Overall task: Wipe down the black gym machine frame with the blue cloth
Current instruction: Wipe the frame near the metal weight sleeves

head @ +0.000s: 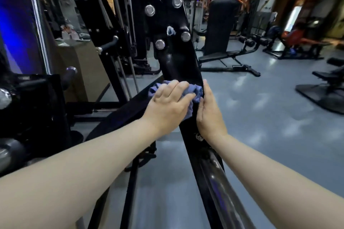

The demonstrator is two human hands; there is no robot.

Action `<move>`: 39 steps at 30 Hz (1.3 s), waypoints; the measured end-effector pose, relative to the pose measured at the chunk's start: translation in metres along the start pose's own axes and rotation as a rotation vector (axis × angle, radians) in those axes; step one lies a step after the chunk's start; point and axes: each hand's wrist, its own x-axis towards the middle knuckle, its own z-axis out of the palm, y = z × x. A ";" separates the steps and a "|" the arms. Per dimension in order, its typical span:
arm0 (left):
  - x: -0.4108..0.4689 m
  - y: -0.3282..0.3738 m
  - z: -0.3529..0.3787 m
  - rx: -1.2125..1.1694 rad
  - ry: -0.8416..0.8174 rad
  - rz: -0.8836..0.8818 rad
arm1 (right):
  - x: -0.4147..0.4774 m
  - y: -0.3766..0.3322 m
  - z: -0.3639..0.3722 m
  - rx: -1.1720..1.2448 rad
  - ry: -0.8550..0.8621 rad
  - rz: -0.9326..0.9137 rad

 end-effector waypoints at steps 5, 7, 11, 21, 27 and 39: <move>0.049 -0.046 -0.012 0.010 0.052 -0.162 | -0.010 -0.010 0.001 -0.148 0.056 -0.007; 0.054 -0.044 -0.013 -0.014 0.065 -0.301 | -0.012 -0.010 0.002 -0.171 0.061 0.003; 0.029 -0.007 -0.002 -0.051 -0.016 -0.257 | -0.006 -0.011 0.002 -0.180 0.044 0.039; 0.081 -0.032 -0.018 -0.199 0.093 -0.429 | -0.011 -0.052 0.010 -0.106 0.083 -0.141; 0.072 -0.009 -0.040 -0.659 -0.198 -0.565 | 0.002 -0.063 0.028 -0.037 0.039 -0.134; 0.073 -0.039 -0.027 -0.331 -0.011 -0.574 | 0.048 -0.061 0.024 -0.151 0.216 -0.393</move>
